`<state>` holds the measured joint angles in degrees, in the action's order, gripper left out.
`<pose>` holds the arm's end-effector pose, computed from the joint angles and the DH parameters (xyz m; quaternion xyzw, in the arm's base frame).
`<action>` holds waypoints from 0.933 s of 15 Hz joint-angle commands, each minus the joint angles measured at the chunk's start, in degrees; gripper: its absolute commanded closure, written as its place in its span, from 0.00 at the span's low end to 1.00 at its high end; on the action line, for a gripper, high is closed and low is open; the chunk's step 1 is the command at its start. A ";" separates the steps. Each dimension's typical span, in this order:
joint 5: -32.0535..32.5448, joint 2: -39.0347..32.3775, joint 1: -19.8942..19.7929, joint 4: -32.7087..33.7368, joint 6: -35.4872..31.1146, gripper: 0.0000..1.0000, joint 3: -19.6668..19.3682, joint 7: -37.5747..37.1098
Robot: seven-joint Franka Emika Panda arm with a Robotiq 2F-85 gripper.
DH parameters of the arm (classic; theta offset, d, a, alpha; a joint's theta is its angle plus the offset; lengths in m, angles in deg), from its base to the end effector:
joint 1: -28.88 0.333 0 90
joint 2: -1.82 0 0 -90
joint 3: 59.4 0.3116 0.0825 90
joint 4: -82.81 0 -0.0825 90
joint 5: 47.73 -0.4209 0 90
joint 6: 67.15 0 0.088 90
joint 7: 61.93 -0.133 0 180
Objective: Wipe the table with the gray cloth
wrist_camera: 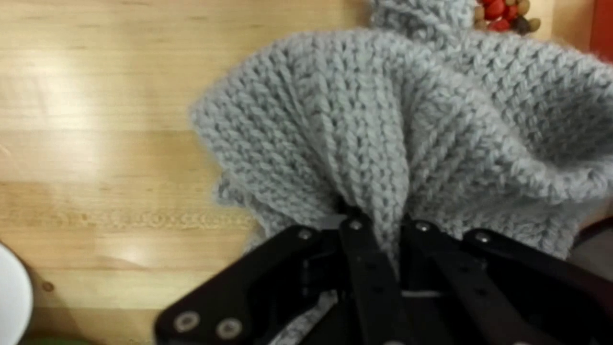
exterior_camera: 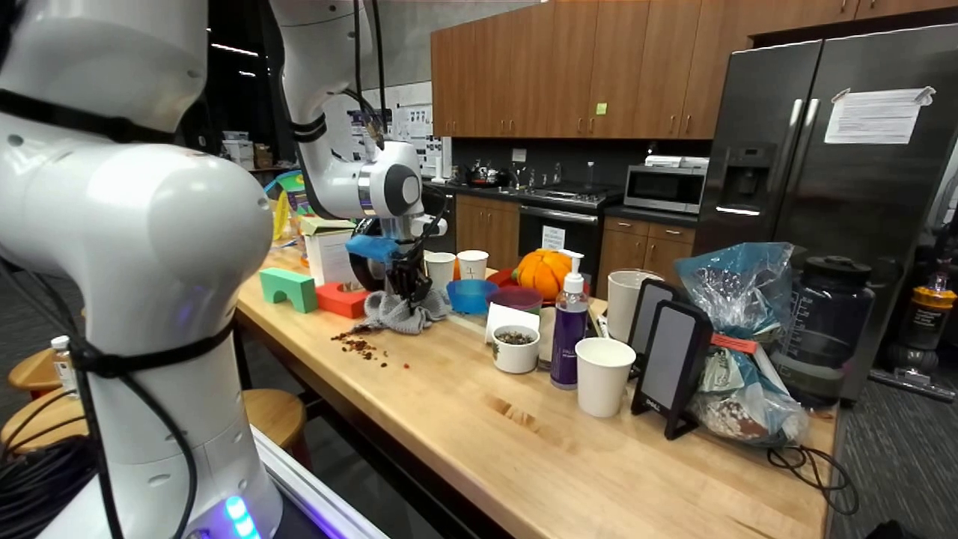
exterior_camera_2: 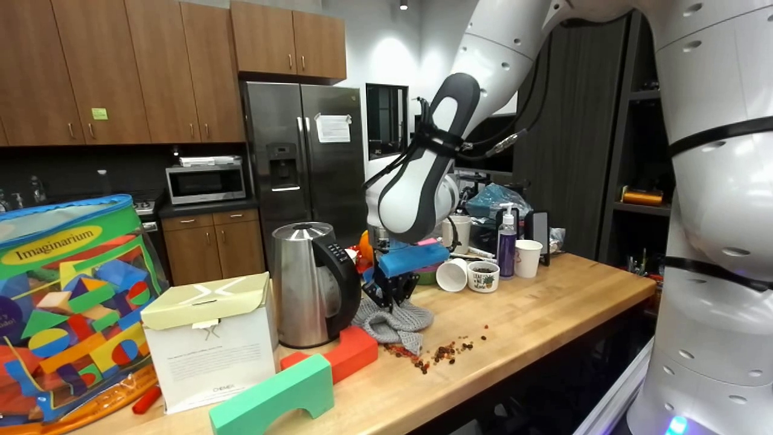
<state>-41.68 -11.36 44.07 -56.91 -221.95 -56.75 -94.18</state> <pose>0.4832 0.1594 0.1506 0.9966 -0.0789 0.0229 0.0092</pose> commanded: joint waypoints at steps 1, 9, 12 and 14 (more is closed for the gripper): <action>2.52 -0.73 1.14 -0.90 -1.00 0.97 -1.10 -3.10; 1.82 3.39 -0.49 -6.26 -5.31 0.52 -2.19 -5.96; 1.48 4.94 -1.23 -9.17 -8.50 0.32 -2.80 -6.12; 1.65 6.07 -1.49 -10.96 -10.16 0.18 -3.32 -6.36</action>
<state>-40.19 -8.42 43.23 -63.69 -229.64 -59.26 -99.70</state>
